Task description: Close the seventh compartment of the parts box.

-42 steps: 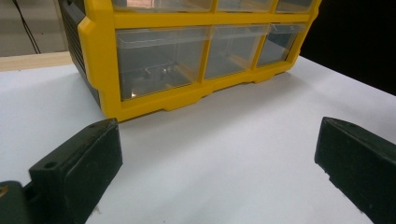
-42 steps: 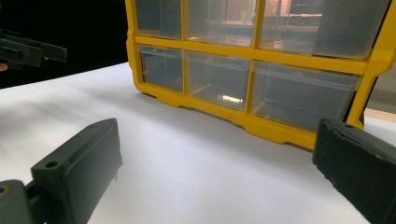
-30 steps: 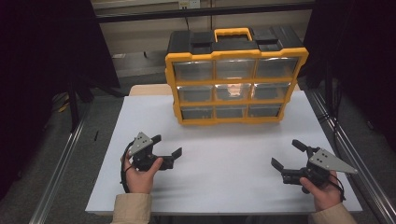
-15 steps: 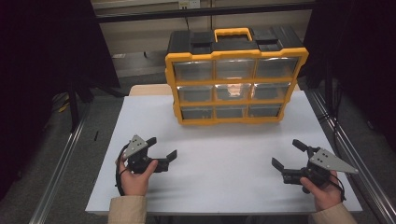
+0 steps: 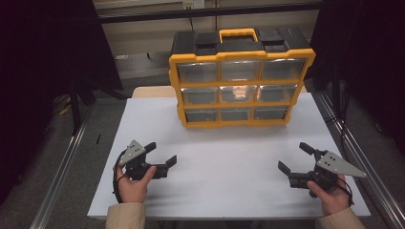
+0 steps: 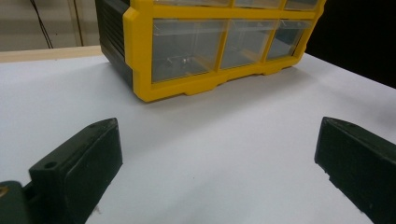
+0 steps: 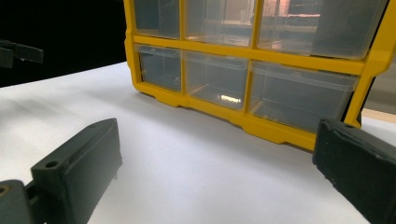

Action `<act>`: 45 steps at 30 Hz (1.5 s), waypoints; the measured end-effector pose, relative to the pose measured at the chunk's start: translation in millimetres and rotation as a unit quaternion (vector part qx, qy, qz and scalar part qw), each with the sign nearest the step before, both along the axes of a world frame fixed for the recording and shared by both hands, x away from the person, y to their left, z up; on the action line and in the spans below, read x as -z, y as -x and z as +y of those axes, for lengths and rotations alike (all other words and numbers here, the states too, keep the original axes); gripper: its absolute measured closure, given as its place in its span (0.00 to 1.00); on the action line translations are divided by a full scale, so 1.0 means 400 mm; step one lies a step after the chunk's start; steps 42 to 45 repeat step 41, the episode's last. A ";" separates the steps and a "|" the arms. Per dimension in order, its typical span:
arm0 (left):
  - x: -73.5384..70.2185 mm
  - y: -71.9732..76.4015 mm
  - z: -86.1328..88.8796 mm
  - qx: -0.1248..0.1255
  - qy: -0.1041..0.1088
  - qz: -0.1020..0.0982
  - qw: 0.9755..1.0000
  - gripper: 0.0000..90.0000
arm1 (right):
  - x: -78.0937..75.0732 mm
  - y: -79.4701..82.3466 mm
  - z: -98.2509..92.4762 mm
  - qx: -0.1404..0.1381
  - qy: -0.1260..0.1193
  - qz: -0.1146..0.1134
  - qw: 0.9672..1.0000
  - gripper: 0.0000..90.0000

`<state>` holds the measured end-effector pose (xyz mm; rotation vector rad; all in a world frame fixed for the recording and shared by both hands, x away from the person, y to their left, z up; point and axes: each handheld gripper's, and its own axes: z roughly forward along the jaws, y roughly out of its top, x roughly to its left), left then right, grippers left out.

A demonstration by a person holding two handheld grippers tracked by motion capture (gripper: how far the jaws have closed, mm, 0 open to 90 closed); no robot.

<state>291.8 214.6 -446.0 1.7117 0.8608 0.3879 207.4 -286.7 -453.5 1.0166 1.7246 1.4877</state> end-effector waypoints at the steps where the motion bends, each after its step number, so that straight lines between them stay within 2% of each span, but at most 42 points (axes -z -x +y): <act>1: 0.000 0.001 0.002 -0.003 -0.002 0.000 1.000 0.01 | 0.000 0.000 0.000 0.000 0.000 0.000 1.000 0.01; 6: 0.002 0.004 0.012 0.003 0.003 0.002 1.000 0.01 | 0.000 0.000 0.000 0.000 0.002 0.000 1.000 0.01; 9: 0.002 0.009 0.015 -0.008 -0.001 0.002 1.000 0.01 | 0.000 0.000 0.000 0.000 0.001 0.001 1.000 0.01; 10: 0.002 0.008 0.019 0.003 0.001 0.003 1.000 0.01 | 0.000 0.000 0.000 0.000 0.001 0.001 1.000 0.01; 11: 0.004 0.009 0.019 -0.003 0.001 0.005 1.000 0.01 | 0.001 -0.001 0.000 0.000 0.002 0.000 1.000 0.01; 19: 0.004 0.012 0.032 0.007 0.004 0.005 1.000 0.01 | 0.001 -0.001 0.000 -0.004 0.007 -0.001 1.000 0.01; 20: 0.004 0.015 0.030 -0.009 0.000 0.003 1.000 0.01 | 0.001 -0.001 0.000 -0.005 0.008 -0.001 1.000 0.01; 21: 0.004 0.014 0.035 0.004 0.005 0.006 1.000 0.01 | 0.001 -0.001 0.000 -0.004 0.007 0.000 1.000 0.01; 24: 0.003 0.018 0.039 -0.008 0.002 0.005 1.000 0.01 | 0.001 0.000 -0.001 -0.004 0.007 -0.001 1.000 0.01; 29: 0.002 0.020 0.052 0.006 0.014 0.005 1.000 0.01 | 0.001 0.000 -0.001 -0.004 0.008 -0.001 1.000 0.01; 30: 0.002 0.023 0.051 -0.006 0.009 0.006 1.000 0.01 | 0.001 0.000 -0.001 -0.004 0.008 -0.001 1.000 0.01; 32: 0.002 0.026 0.053 -0.007 0.011 0.008 1.000 0.01 | 0.001 0.000 -0.001 -0.004 0.008 -0.001 1.000 0.01; 34: 0.001 0.027 0.055 -0.005 0.011 0.006 1.000 0.01 | 0.001 0.000 -0.001 -0.004 0.009 -0.001 1.000 0.01; 35: 0.000 0.026 0.059 0.007 0.012 0.008 1.000 0.01 | 0.001 0.000 -0.001 -0.004 0.009 -0.001 1.000 0.01; 36: -0.001 0.028 0.056 -0.007 0.012 0.004 1.000 0.01 | 0.001 0.000 -0.001 -0.004 0.008 0.000 1.000 0.01; 37: -0.001 0.028 0.055 -0.010 0.014 0.004 1.000 0.01 | 0.001 0.000 0.000 -0.005 0.008 0.000 1.000 0.01; 45: -0.001 0.028 0.055 -0.002 0.015 0.005 1.000 0.01 | 0.001 0.000 0.000 -0.005 0.010 0.001 1.000 0.01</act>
